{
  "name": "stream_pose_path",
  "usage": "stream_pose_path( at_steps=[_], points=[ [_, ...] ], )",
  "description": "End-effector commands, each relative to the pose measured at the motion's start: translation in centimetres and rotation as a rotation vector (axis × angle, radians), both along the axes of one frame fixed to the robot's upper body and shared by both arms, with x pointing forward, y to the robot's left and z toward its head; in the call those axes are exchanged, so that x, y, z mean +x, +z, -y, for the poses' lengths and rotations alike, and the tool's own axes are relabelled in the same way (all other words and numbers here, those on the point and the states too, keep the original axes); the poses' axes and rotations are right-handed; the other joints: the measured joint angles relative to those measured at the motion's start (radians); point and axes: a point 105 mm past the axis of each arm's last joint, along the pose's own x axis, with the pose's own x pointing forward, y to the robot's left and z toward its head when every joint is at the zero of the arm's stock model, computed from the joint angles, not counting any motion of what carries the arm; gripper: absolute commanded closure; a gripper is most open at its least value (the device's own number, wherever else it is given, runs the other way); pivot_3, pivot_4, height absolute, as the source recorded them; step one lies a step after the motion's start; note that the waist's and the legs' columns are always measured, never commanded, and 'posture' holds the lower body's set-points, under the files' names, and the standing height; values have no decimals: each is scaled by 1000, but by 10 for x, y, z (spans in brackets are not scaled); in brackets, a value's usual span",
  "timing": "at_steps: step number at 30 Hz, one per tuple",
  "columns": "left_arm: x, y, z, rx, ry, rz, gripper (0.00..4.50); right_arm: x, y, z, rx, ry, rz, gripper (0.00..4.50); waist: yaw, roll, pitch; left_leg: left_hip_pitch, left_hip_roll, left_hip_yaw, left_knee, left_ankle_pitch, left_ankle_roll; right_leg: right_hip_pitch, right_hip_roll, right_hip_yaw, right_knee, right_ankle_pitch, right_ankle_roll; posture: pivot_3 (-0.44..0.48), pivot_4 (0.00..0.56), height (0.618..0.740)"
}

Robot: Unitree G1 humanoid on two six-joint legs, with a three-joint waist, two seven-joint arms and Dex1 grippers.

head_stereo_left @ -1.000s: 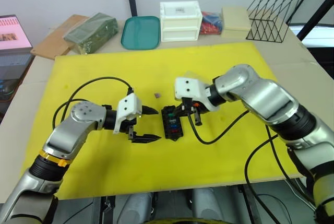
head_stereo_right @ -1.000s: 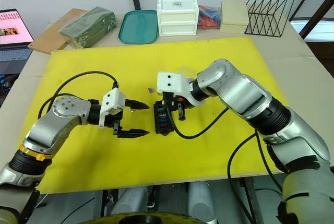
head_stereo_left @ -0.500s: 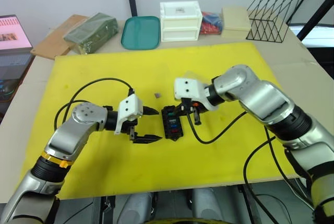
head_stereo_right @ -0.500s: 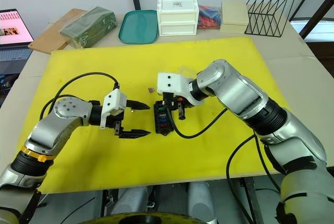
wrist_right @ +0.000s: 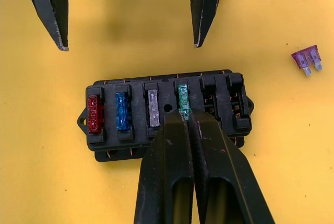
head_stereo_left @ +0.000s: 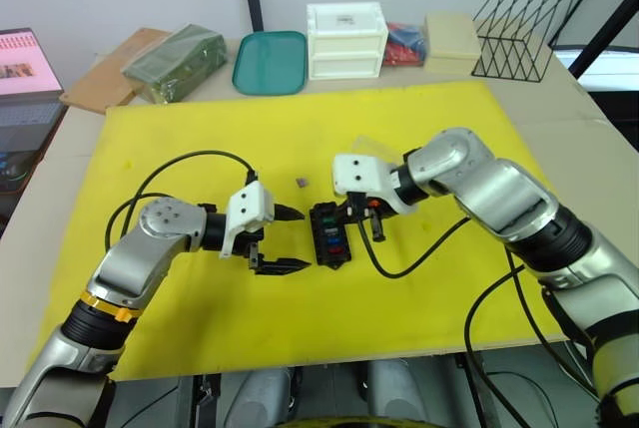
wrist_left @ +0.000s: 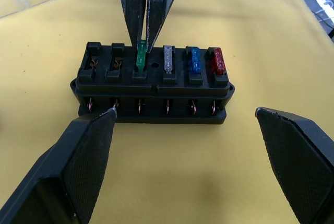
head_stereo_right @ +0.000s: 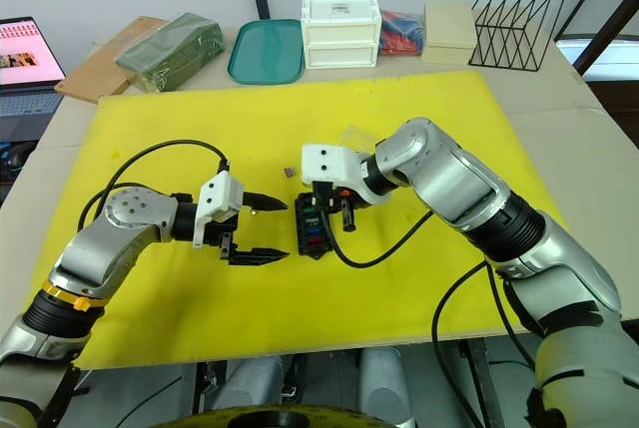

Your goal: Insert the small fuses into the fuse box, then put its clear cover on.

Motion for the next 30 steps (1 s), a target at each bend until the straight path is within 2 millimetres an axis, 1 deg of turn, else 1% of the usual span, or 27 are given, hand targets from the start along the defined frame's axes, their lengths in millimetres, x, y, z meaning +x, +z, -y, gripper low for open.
stream_pose_path(
  at_steps=[1, 4, 8, 13, 19, 23, 30],
  points=[
    [1, 8, 0, -9, -3, 41, 16, -1, -4, 0, -4, 2, -8, 4500, 0, 0, 0, 0, 0, 0, 0, 0, 0, 0, 0, 0, 0, 0, 0, 0, 150, 740],
    [2, 9, 2, -9, -3, 41, 16, -1, -17, 4, -46, 2, -14, 4500, 0, 0, 0, 0, 0, 0, 0, 0, 0, 0, 0, 0, 0, 0, 0, 0, 150, 740],
    [2, 10, 3, -9, -3, 43, 16, 0, -22, 6, -62, -5, -22, 4500, 0, 0, -1, 1, 0, 0, 0, 0, 0, 1, 0, 0, 0, 0, 0, 0, 150, 740],
    [2, 12, 3, -6, -1, 41, 16, 0, -21, 5, -58, 9, -16, 4500, 0, 0, -1, 1, 0, 0, 0, 0, 0, 2, 0, 0, 0, 0, 0, 0, 150, 740],
    [0, 11, 4, -6, 0, 38, 16, -1, -13, 2, -36, 21, -10, 4500, 0, 0, -1, 1, 0, 0, 0, 0, 0, 2, 0, 0, 0, 0, 0, 0, 150, 740],
    [-1, 11, 4, -6, 2, 37, 0, 1, -4, -2, -11, 18, 7, 3494, 0, 0, -1, 1, 0, 0, 0, 0, 0, 1, 0, 0, 0, 0, 0, 0, 150, 740],
    [-2, 8, 3, -5, 9, 37, 0, 4, 18, -6, 42, 12, 48, 3494, 0, 0, -1, 1, 0, 0, 0, 0, 0, 1, 0, 0, 0, 0, 0, 0, 150, 740]
  ],
)
